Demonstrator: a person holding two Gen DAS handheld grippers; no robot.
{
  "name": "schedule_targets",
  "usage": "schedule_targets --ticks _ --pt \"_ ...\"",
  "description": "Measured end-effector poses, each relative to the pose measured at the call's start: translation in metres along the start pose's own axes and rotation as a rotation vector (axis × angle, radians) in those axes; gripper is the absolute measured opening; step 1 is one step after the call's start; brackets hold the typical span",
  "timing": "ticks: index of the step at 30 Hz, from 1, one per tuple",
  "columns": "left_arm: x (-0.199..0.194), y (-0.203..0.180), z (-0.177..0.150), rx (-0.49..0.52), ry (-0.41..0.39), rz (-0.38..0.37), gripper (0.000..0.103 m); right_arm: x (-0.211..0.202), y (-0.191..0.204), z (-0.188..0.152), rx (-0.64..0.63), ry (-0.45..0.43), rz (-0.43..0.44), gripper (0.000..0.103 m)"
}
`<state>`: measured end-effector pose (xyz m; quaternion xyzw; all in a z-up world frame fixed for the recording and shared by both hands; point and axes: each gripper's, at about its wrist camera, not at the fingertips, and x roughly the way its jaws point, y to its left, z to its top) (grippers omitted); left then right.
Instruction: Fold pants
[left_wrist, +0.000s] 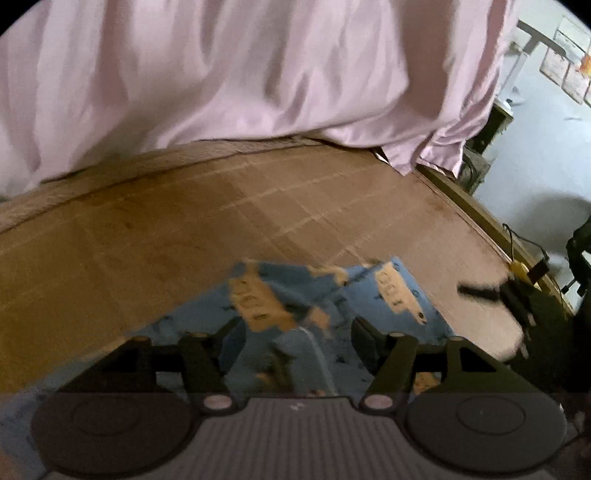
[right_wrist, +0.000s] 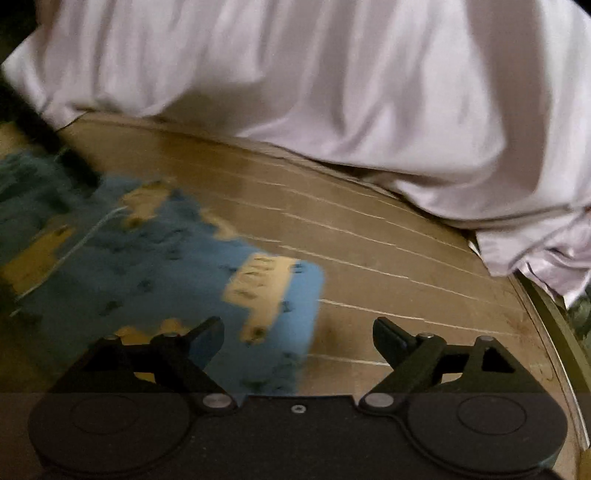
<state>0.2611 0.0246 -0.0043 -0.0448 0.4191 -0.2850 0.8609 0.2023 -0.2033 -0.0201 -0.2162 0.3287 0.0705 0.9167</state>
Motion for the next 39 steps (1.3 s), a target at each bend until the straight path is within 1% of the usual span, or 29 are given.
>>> schedule_targets --ticks 2,4,5,7,9,11,13,16,19,21,23,24,27,30,33,36,37,39 --pt "0.009 -0.013 -0.007 0.033 0.013 0.038 0.068 0.008 -0.004 -0.003 0.01 -0.006 0.003 0.093" --pt "0.018 -0.021 -0.015 0.049 0.039 0.082 0.065 0.016 -0.001 -0.008 -0.027 0.008 -0.014 0.093" --pt "0.021 -0.023 -0.019 0.06 0.049 0.105 0.065 0.016 0.001 -0.011 -0.041 -0.008 -0.025 0.096" --pt "0.024 -0.024 -0.025 0.072 0.061 0.154 0.065 0.015 -0.002 -0.016 -0.045 -0.029 -0.052 0.097" --pt "0.027 -0.021 -0.03 0.06 0.079 0.195 0.066 0.015 -0.002 -0.018 -0.056 -0.041 -0.09 0.098" --pt "0.027 -0.017 -0.034 0.018 0.069 0.192 0.067 0.016 -0.003 -0.017 -0.07 -0.063 -0.118 0.098" --pt "0.025 -0.015 -0.036 -0.01 0.059 0.199 0.067 0.015 -0.005 -0.012 -0.069 -0.107 -0.137 0.098" --pt "0.025 -0.018 -0.035 -0.022 0.056 0.229 0.07 0.026 -0.005 -0.001 -0.069 -0.13 -0.11 0.098" --pt "0.023 -0.02 -0.037 -0.045 0.055 0.28 0.073 0.041 0.002 0.001 -0.123 -0.095 -0.125 0.097" --pt "0.019 -0.023 -0.038 -0.054 0.055 0.306 0.073 0.033 -0.001 -0.001 -0.097 -0.128 -0.123 0.097" --pt "0.011 -0.025 -0.039 -0.065 0.046 0.344 0.073 0.02 -0.004 -0.004 -0.057 -0.179 -0.1 0.098" --pt "0.003 -0.025 -0.041 -0.078 0.034 0.359 0.075 0.013 -0.004 -0.005 -0.041 -0.206 -0.09 0.099" --pt "-0.025 -0.021 -0.052 -0.157 -0.03 0.382 0.09 -0.008 0.003 -0.006 -0.037 -0.273 -0.045 0.102" --pt "-0.055 -0.014 -0.064 -0.239 -0.086 0.421 0.093 -0.024 0.014 -0.007 -0.048 -0.285 0.038 0.102" --pt "-0.084 -0.012 -0.079 -0.28 -0.168 0.488 0.103 -0.038 0.029 -0.013 -0.042 -0.278 0.119 0.102" --pt "-0.105 -0.013 -0.096 -0.277 -0.237 0.568 0.103 -0.049 0.046 -0.017 -0.061 -0.247 0.153 0.102" --pt "-0.109 -0.011 -0.103 -0.279 -0.252 0.604 0.103 -0.055 0.051 -0.019 -0.071 -0.252 0.159 0.102" --pt "-0.113 -0.004 -0.116 -0.31 -0.266 0.64 0.103 -0.068 0.06 -0.023 -0.112 -0.267 0.181 0.102"
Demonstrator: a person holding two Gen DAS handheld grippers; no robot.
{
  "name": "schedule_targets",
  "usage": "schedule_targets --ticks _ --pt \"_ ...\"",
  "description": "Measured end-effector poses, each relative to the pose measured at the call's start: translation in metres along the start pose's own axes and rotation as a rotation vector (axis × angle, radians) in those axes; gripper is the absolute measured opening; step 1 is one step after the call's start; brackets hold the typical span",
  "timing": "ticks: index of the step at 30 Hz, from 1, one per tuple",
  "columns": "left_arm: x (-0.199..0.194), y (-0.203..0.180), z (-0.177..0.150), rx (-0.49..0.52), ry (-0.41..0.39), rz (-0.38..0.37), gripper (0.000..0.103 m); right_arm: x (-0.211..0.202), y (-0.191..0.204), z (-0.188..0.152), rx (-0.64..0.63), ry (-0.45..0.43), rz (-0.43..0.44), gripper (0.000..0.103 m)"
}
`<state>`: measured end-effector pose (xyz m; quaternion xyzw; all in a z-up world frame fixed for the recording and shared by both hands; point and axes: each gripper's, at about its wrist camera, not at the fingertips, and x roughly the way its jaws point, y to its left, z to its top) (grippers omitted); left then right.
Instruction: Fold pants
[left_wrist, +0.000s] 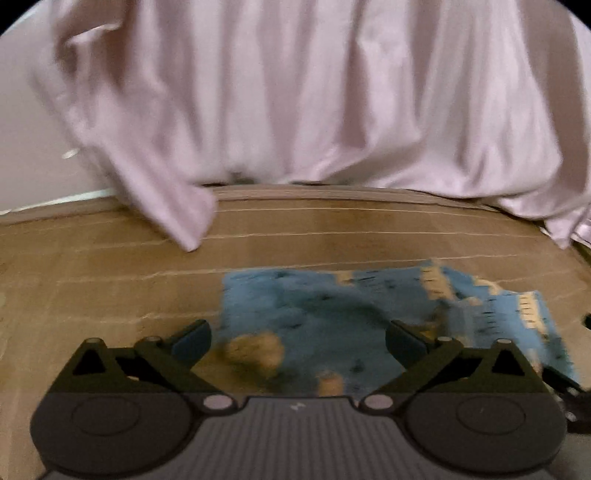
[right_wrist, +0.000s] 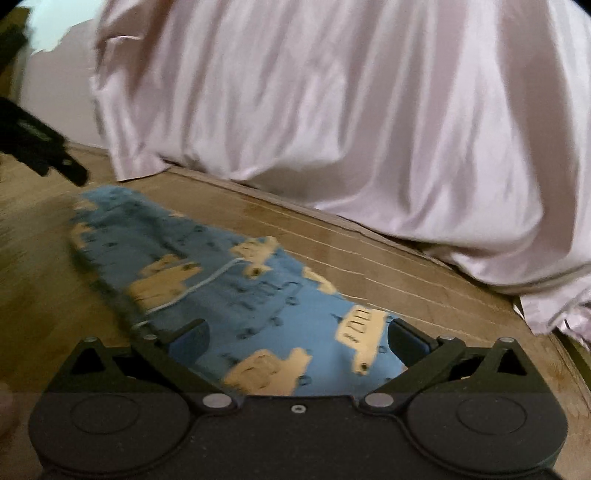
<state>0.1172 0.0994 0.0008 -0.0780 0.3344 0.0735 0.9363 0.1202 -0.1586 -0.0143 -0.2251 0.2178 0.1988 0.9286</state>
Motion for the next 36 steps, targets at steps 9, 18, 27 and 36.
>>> schedule_targets --ticks 9,18,27,36 --pt "0.044 0.067 -0.013 -0.445 0.068 -0.032 0.083 0.02 0.012 0.014 0.032 -0.005 -0.018 0.102" --pt "0.063 0.084 -0.012 -0.6 0.081 -0.094 0.058 0.051 0.018 0.007 0.107 0.034 -0.01 0.102" --pt "0.065 0.096 -0.017 -0.726 0.118 -0.073 0.024 0.056 0.021 0.005 0.107 0.053 0.009 0.102" --pt "0.043 0.05 0.002 -0.349 0.035 0.06 0.018 0.053 0.019 0.002 0.12 0.057 0.02 0.102"
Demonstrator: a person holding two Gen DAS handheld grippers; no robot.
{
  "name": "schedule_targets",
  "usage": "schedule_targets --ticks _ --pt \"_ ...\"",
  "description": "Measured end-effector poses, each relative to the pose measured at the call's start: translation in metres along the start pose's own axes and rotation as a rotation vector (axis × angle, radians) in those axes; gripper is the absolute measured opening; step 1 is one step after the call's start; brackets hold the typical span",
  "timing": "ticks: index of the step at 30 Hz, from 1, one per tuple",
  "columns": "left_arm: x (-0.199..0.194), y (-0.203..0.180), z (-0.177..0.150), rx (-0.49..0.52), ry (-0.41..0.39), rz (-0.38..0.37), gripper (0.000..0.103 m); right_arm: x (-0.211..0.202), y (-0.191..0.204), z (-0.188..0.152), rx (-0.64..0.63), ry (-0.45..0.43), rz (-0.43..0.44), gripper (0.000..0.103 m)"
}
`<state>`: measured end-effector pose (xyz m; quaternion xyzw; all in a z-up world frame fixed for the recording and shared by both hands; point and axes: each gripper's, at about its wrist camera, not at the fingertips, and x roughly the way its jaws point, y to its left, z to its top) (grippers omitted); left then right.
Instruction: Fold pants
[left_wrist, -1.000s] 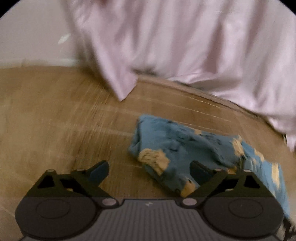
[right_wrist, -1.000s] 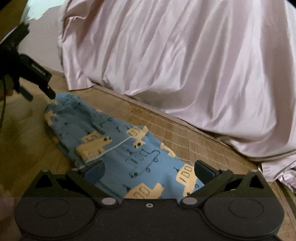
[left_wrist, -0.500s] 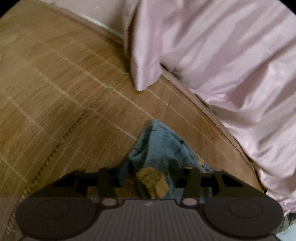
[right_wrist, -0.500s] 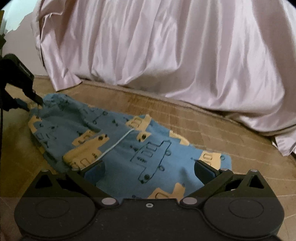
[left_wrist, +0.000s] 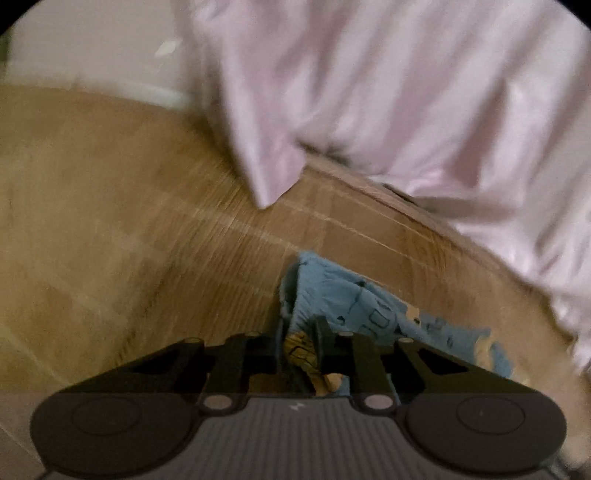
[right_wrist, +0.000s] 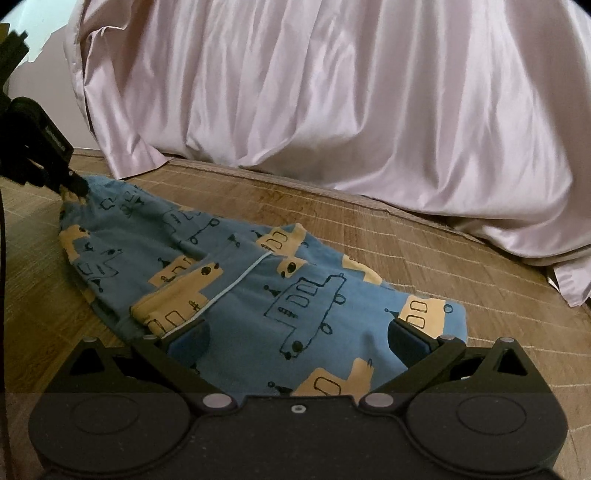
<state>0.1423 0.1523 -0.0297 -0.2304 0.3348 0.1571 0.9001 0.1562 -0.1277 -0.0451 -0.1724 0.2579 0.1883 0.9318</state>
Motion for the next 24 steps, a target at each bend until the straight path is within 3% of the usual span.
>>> schedule_targets --ticks 5,12,20,24 --pt "-0.009 -0.041 -0.011 0.25 -0.066 0.071 0.018 0.0 -0.001 0.0 0.006 0.001 0.007 0.102" --pt "-0.011 -0.059 -0.023 0.408 -0.102 0.115 0.018 0.001 -0.002 0.0 0.014 0.005 0.013 0.102" --pt "0.008 -0.032 -0.015 0.24 0.0 0.13 0.026 0.001 0.001 0.0 -0.004 0.004 0.015 0.102" --pt "0.015 -0.024 -0.017 0.205 0.028 0.108 0.038 0.004 0.001 0.001 -0.01 0.015 0.015 0.102"
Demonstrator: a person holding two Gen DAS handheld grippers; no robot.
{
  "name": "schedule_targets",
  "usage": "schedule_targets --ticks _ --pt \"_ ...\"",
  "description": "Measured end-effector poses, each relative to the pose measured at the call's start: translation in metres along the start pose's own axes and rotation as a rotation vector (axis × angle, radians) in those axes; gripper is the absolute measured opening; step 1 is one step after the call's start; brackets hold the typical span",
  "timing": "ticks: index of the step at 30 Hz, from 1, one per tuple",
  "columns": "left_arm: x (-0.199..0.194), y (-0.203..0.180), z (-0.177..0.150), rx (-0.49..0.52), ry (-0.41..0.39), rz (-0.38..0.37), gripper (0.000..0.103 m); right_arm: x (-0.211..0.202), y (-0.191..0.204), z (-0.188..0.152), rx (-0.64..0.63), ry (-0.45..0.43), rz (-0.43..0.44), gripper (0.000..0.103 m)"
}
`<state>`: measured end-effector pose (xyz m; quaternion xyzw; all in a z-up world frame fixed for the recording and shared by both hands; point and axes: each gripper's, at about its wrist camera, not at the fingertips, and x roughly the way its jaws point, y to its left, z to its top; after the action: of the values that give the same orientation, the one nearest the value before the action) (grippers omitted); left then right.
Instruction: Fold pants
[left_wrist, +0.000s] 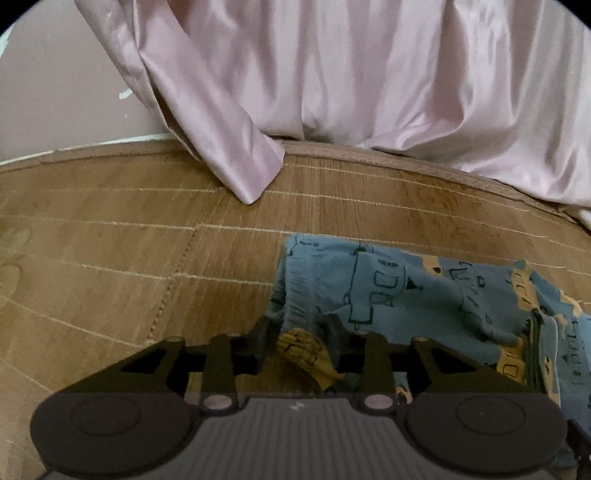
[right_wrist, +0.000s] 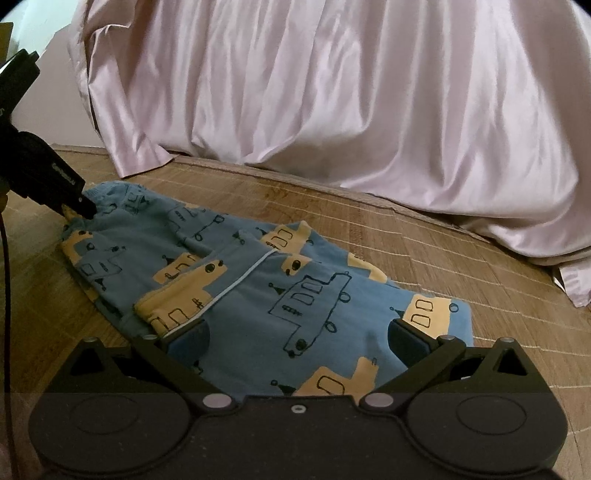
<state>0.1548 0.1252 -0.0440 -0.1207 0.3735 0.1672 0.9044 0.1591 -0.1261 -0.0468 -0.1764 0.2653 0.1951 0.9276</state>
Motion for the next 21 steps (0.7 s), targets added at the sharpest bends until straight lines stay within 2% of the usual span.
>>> schedule_targets --ticks 2,4,5,7,9,15,18,21 --pt "0.003 0.003 -0.001 -0.01 0.011 -0.018 0.038 0.004 0.0 0.0 -0.003 0.034 0.001 0.102" --pt "0.004 0.009 0.001 -0.047 0.019 -0.055 0.026 0.005 -0.002 0.0 0.01 0.036 0.008 0.102" --pt "0.004 0.012 0.003 -0.07 0.017 -0.07 0.024 0.005 -0.002 -0.001 0.013 0.038 0.011 0.102" --pt "0.002 0.017 0.007 -0.105 0.015 -0.082 0.022 0.005 -0.002 -0.001 0.013 0.037 0.011 0.102" --pt "-0.005 0.014 0.011 -0.1 -0.01 -0.077 0.021 0.004 -0.001 -0.002 0.004 0.034 0.006 0.102" --pt "-0.037 -0.029 0.013 0.137 -0.136 -0.038 0.02 0.001 -0.003 0.002 -0.01 0.019 -0.006 0.102" --pt "-0.052 -0.052 0.013 0.237 -0.181 -0.062 0.02 -0.002 -0.008 0.006 -0.029 0.005 -0.005 0.102" --pt "-0.066 -0.07 0.015 0.264 -0.196 -0.109 0.02 -0.005 -0.017 0.008 -0.066 -0.002 0.008 0.102"
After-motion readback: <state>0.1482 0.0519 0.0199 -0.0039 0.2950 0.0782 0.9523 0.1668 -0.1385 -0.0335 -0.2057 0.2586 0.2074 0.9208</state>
